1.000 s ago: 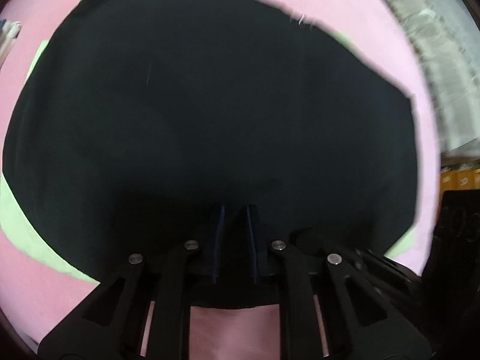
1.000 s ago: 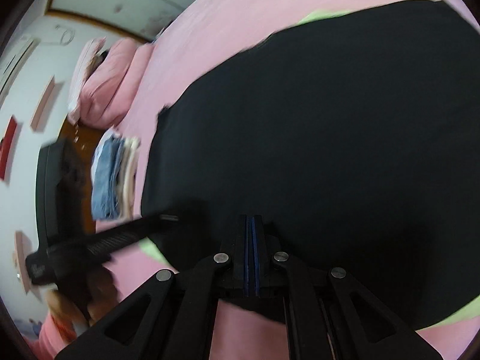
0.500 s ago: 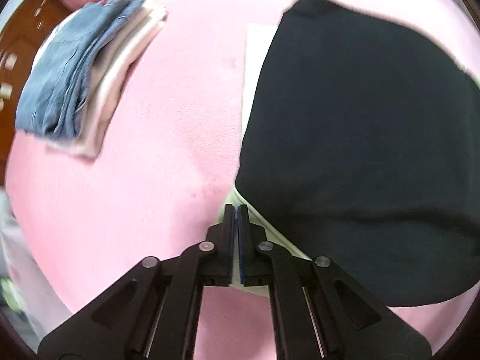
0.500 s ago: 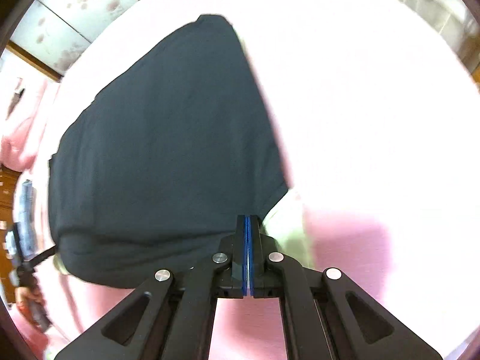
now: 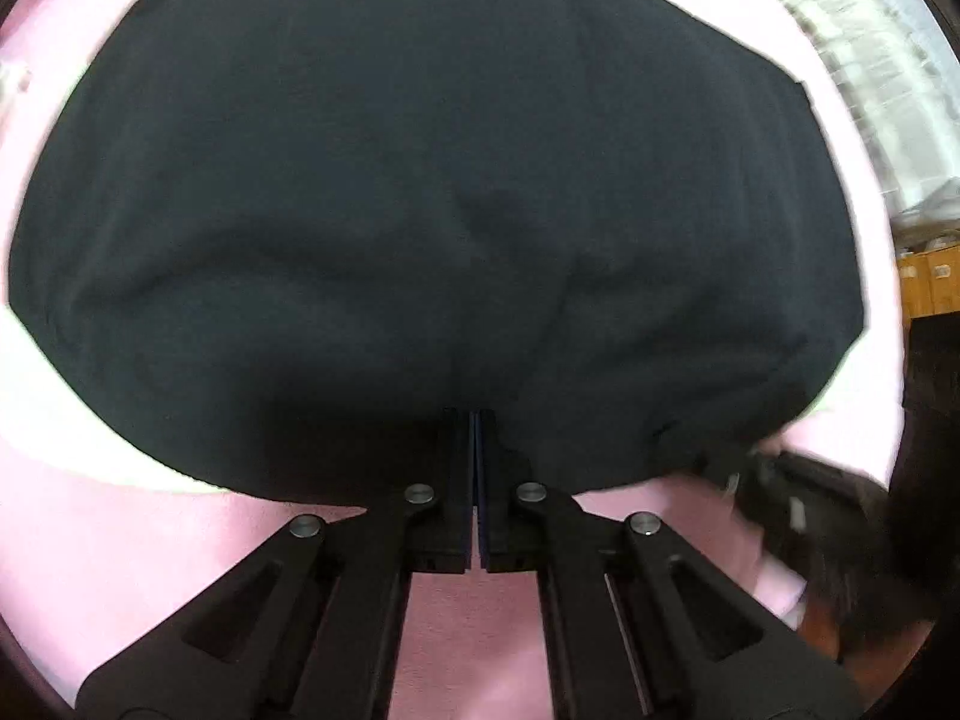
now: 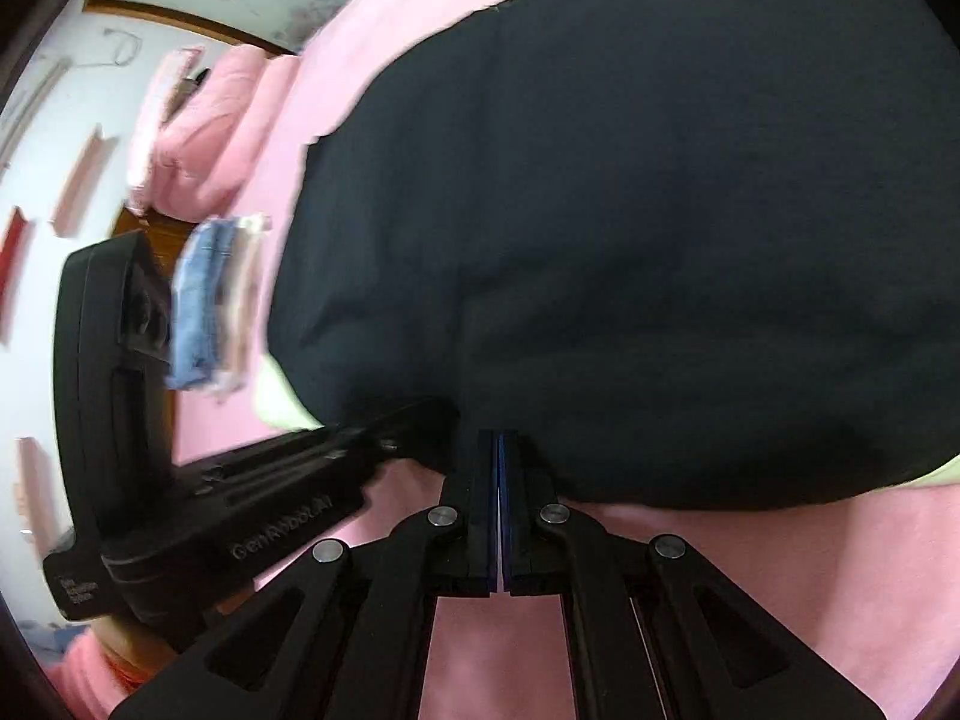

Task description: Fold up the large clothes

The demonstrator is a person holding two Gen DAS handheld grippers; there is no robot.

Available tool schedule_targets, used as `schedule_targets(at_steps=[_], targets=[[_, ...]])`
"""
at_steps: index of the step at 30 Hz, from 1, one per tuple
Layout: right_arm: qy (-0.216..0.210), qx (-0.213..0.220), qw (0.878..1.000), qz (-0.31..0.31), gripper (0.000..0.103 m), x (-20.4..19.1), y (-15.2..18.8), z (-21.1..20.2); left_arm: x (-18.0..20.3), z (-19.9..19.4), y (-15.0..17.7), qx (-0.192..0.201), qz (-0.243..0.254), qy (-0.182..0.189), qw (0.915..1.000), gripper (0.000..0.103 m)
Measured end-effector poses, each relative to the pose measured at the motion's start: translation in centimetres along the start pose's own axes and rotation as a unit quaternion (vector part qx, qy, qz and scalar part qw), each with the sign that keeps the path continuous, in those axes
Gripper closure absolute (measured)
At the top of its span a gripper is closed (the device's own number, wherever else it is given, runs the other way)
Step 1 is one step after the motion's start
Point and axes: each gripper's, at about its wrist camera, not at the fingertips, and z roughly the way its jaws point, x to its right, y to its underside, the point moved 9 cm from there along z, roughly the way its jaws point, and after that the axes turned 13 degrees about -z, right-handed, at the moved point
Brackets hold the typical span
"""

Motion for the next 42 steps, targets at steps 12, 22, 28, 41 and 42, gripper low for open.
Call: schedule_targets(at_steps=[12, 22, 28, 41, 42], targets=[[0.269, 0.026, 0.954, 0.130, 0.103, 22.8, 5.2, -16.3, -18.1, -6.2, -6.0, 0.083, -0.108, -0.218, 0.9663, 0.102], [0.008, 0.137, 0.986, 0.099, 0.103, 7.7, 0.3, -11.6, -0.1, -5.0, -6.1, 0.063, -0.039, -0.002, 0.9973, 0.102], [-0.026, 0.074, 0.997, 0.014, 0.103, -0.3, -1.4, -3.9, 3.1, -2.6, -5.4, 0.058, 0.000, -0.003, 0.9983, 0.102], [-0.033, 0.153, 0.987, 0.043, 0.103, 5.5, -9.2, -2.0, 0.7, -0.8, -21.2, 0.129, -0.048, 0.043, 0.9895, 0.102], [-0.026, 0.157, 0.987, 0.036, 0.103, 5.7, -11.3, -3.0, 0.7, -0.8, -22.0, 0.132, -0.051, 0.045, 0.9889, 0.102]])
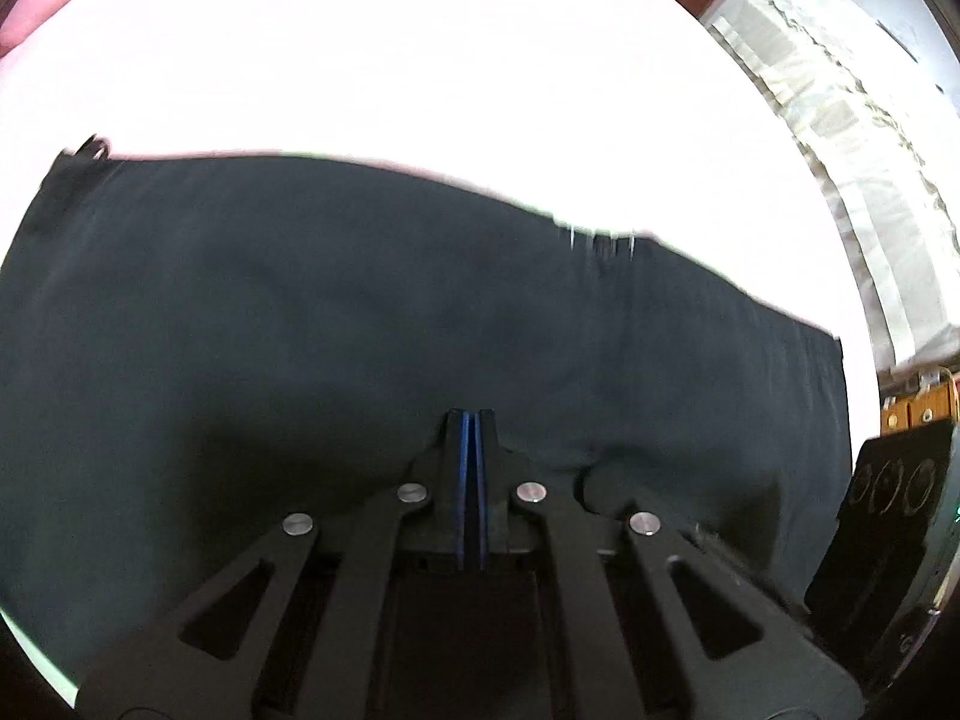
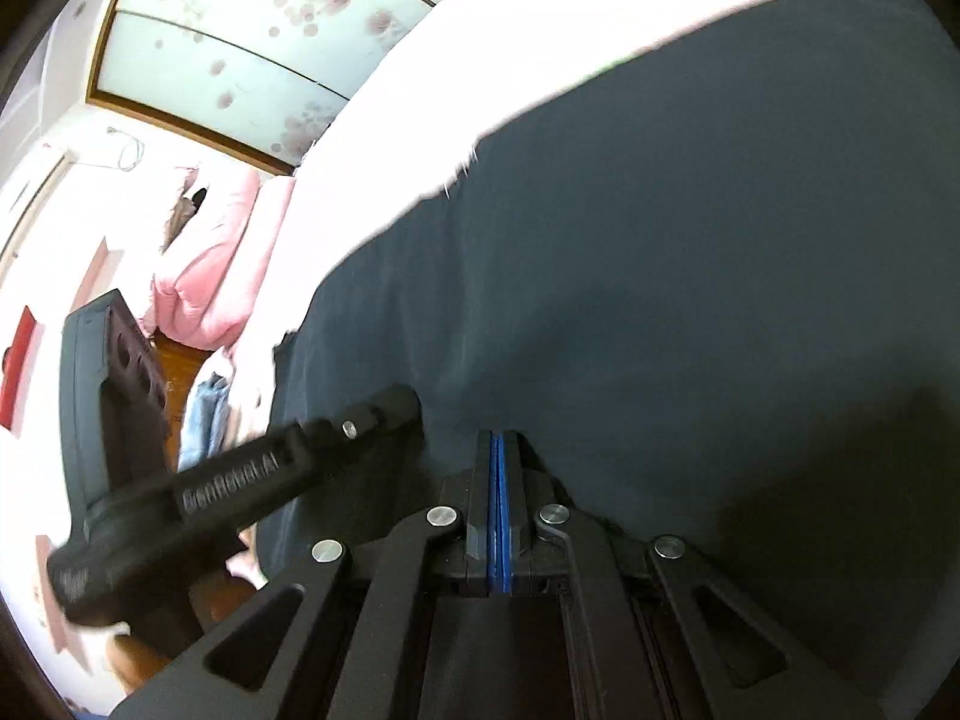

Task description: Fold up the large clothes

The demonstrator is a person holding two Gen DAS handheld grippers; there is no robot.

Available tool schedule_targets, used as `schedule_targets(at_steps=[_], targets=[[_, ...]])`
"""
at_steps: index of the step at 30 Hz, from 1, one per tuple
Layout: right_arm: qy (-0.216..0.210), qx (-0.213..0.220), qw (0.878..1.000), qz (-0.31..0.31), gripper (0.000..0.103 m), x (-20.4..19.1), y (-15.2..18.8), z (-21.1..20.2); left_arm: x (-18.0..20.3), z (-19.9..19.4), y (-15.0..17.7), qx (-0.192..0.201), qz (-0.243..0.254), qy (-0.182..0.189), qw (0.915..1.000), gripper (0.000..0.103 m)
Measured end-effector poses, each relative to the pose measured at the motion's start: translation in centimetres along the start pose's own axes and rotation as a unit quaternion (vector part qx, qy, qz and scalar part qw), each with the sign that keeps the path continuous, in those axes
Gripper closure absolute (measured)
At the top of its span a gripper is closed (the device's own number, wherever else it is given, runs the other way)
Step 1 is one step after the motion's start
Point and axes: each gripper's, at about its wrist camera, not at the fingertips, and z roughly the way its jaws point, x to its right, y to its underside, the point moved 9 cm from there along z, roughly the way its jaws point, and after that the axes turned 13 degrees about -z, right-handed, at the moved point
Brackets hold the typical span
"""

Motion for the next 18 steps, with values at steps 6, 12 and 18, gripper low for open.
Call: schedule_targets(at_steps=[6, 12, 18], targets=[[-0.013, -0.002, 1.000, 0.004, 0.103, 2.9, -5.4, 1.7, -1.9, 0.0, -4.6, 0.036, -0.055, 0.014, 0.9978, 0.102], [0.016, 0.021, 0.999, -0.018, 0.103, 9.4, -9.4, -0.4, -11.8, -4.6, -9.4, 0.160, -0.022, -0.221, 0.9617, 0.102], [0.198, 0.067, 0.978, 0.017, 0.103, 21.4, -10.6, -10.4, -24.4, -6.4, -8.9, 0.146, -0.111, -0.194, 0.9638, 0.102]])
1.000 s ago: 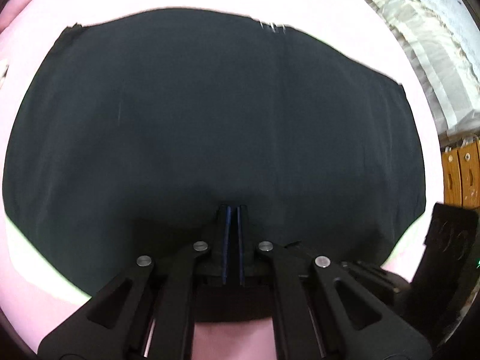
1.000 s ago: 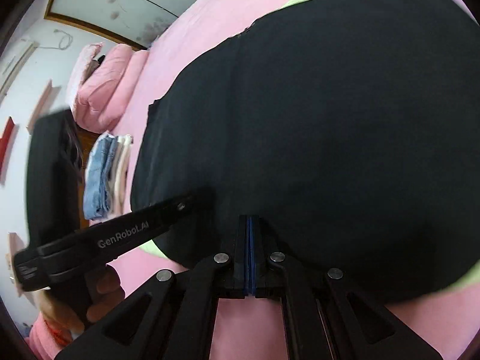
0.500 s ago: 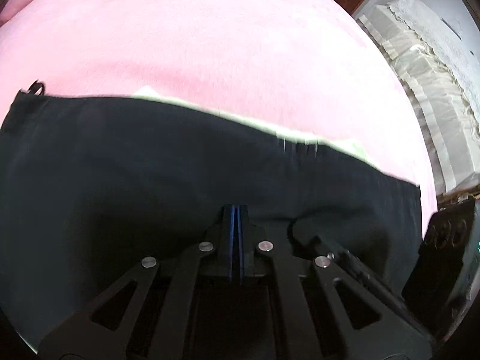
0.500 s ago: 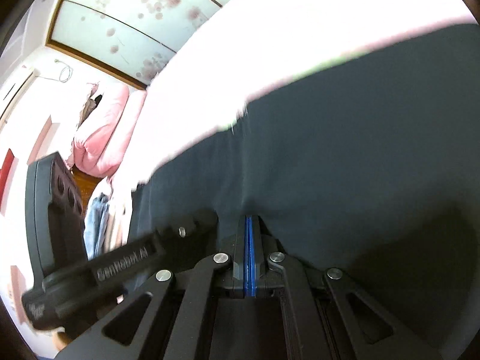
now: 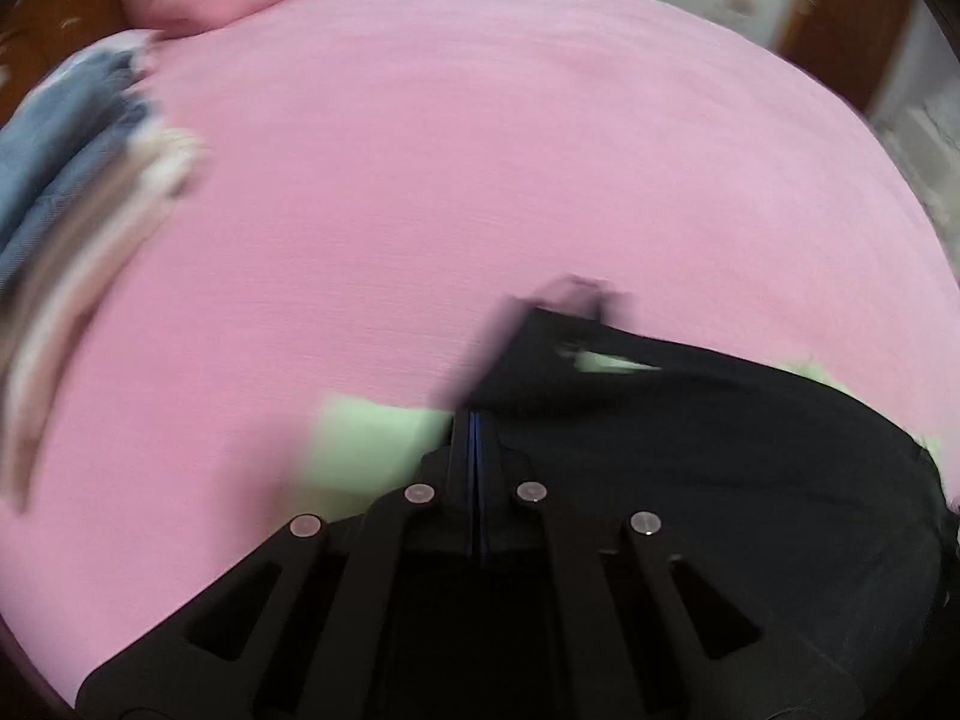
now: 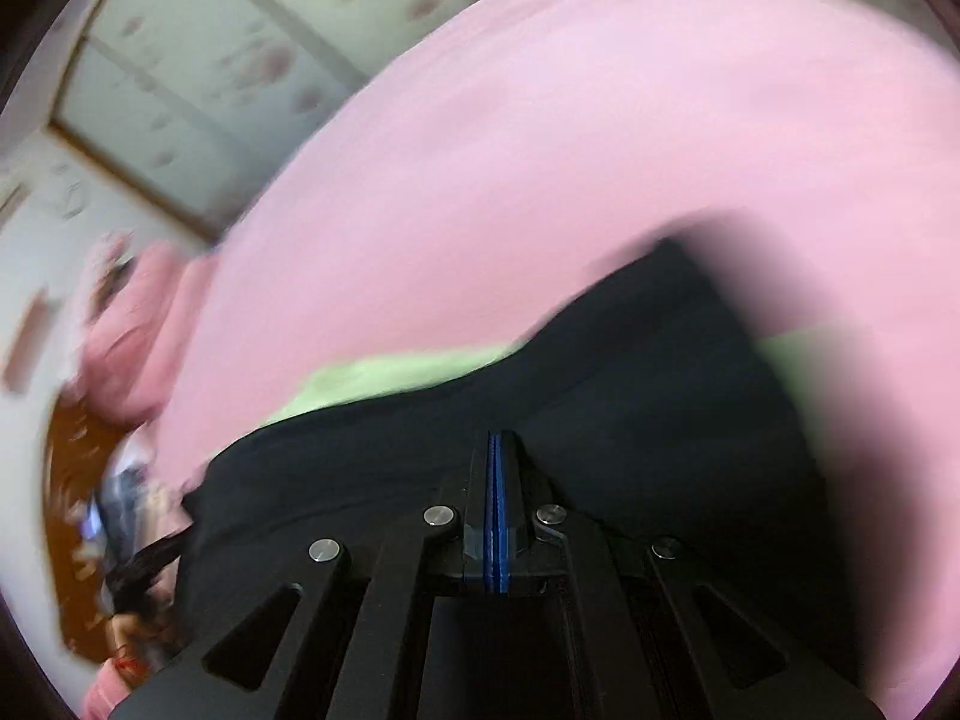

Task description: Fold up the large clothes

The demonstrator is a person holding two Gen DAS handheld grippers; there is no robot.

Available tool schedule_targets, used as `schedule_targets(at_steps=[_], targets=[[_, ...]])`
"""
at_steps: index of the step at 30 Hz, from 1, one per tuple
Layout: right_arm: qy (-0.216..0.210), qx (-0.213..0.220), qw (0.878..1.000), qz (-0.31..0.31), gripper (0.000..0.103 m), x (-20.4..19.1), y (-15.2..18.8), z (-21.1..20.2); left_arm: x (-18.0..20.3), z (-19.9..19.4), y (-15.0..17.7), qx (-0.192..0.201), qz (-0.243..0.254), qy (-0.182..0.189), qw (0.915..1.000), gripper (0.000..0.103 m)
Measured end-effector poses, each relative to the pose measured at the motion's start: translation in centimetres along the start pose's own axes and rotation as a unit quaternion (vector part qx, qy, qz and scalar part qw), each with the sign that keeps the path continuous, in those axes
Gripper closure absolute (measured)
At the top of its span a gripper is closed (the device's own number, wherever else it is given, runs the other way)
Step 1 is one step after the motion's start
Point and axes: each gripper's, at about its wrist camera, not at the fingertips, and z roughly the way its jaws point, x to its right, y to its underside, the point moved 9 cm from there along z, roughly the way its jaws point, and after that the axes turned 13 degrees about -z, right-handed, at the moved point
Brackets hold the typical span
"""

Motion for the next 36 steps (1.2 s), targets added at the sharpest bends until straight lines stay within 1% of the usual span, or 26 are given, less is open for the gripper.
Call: schedule_targets(at_steps=[1, 2, 4, 5, 6, 8, 9, 10, 11, 12, 13, 14, 15, 18, 20, 21, 23, 24, 26, 28, 30, 31, 32, 33, 34, 36], targets=[[0.036, 0.004, 0.999, -0.004, 0.103, 1.7, -0.3, -1.2, -1.8, -0.2, -0.8, 0.007, 0.002, -0.026, 0.9996, 0.102], [0.068, 0.007, 0.998, -0.013, 0.103, 3.5, -0.6, -2.7, -3.0, -0.5, -1.0, 0.007, -0.002, -0.024, 0.9997, 0.102], [0.183, 0.006, 0.983, -0.031, 0.103, 5.1, -0.6, -4.8, -2.3, -1.2, -0.5, -0.009, -0.027, -0.006, 0.9996, 0.102], [0.179, 0.008, 0.983, -0.029, 0.103, 4.9, -0.5, -5.4, -0.8, -2.4, 0.7, -0.017, -0.035, 0.015, 0.9991, 0.102], [0.137, 0.010, 0.990, -0.020, 0.103, 3.7, -0.4, -5.7, 0.7, -3.8, 1.9, -0.019, -0.032, 0.051, 0.9980, 0.102], [0.054, 0.012, 0.998, -0.008, 0.103, -4.1, 0.3, -3.9, 3.4, -6.4, 4.3, -0.035, -0.008, 0.130, 0.9909, 0.102], [-0.001, 0.010, 1.000, -0.007, 0.102, -6.3, 0.5, -3.9, 5.4, -7.4, 5.8, -0.059, 0.008, 0.171, 0.9834, 0.102], [-0.070, -0.001, 0.998, -0.008, 0.102, -10.2, 1.3, -3.3, 7.8, -8.3, 8.2, -0.101, 0.024, 0.218, 0.9704, 0.102], [-0.138, -0.022, 0.990, -0.004, 0.102, -13.7, 2.4, -2.5, 9.6, -8.9, 10.2, -0.133, 0.031, 0.242, 0.9607, 0.102], [-0.219, -0.054, 0.974, 0.006, 0.102, -17.6, 4.0, -1.6, 10.7, -9.0, 11.9, -0.158, 0.035, 0.252, 0.9542, 0.102], [-0.259, -0.073, 0.963, 0.013, 0.102, -19.9, 5.1, -1.1, 11.6, -8.4, 14.0, -0.185, 0.049, 0.241, 0.9514, 0.102], [-0.294, -0.105, 0.950, 0.010, 0.102, -22.8, 6.8, -0.3, 11.8, -7.6, 15.3, -0.190, 0.068, 0.211, 0.9565, 0.102], [-0.301, -0.133, 0.944, -0.011, 0.102, -24.8, 8.3, 0.5, 11.7, -7.3, 15.7, -0.174, 0.084, 0.186, 0.9635, 0.102], [-0.242, -0.177, 0.949, -0.092, 0.102, -25.4, 11.3, 2.1, 10.3, -6.5, 15.1, -0.140, 0.111, 0.170, 0.9691, 0.102], [-0.255, -0.162, 0.949, -0.092, 0.102, -24.2, 11.1, 2.0, 8.6, -6.2, 14.5, -0.121, 0.128, 0.128, 0.9760, 0.102], [-0.245, -0.152, 0.954, -0.084, 0.102, -22.2, 10.7, 1.7, 7.6, -6.0, 13.9, -0.117, 0.131, 0.117, 0.9776, 0.102], [-0.226, -0.133, 0.963, -0.065, 0.103, -17.2, 9.2, 0.6, 6.1, -5.8, 13.3, -0.133, 0.109, 0.128, 0.9767, 0.102], [-0.199, -0.124, 0.970, -0.059, 0.103, -14.2, 8.1, -0.2, 4.8, -5.1, 12.4, -0.135, 0.098, 0.124, 0.9782, 0.102], [-0.178, -0.115, 0.977, -0.032, 0.103, -9.3, 6.3, -1.3, 3.4, -5.0, 11.8, -0.135, 0.087, 0.134, 0.9778, 0.102], [-0.110, -0.099, 0.989, -0.006, 0.103, -4.0, 5.3, -2.7, 2.4, -5.2, 11.6, -0.122, 0.087, 0.118, 0.9816, 0.102], [-0.045, -0.085, 0.995, 0.006, 0.103, 1.2, 5.5, -5.3, 0.5, -5.5, 10.8, -0.069, 0.118, 0.038, 0.9898, 0.102], [0.002, -0.082, 0.997, 0.009, 0.103, 3.5, 5.4, -6.4, -1.5, -5.3, 10.2, -0.041, 0.134, -0.022, 0.9898, 0.102], [0.048, -0.082, 0.995, 0.009, 0.103, 6.5, 5.3, -7.6, -3.4, -5.0, 9.8, -0.028, 0.139, -0.058, 0.9882, 0.102], [0.093, -0.089, 0.992, 0.010, 0.103, 9.8, 5.0, -8.7, -5.2, -4.6, 9.5, -0.029, 0.132, -0.077, 0.9878, 0.102], [0.122, -0.097, 0.988, 0.016, 0.103, 11.1, 5.4, -9.1, -6.9, -4.3, 9.3, -0.037, 0.118, -0.077, 0.9893, 0.102], [0.097, -0.084, 0.991, 0.047, 0.103, 12.1, 5.7, -9.8, -9.4, -4.4, 9.1, -0.058, 0.099, -0.070, 0.9909, 0.102]])
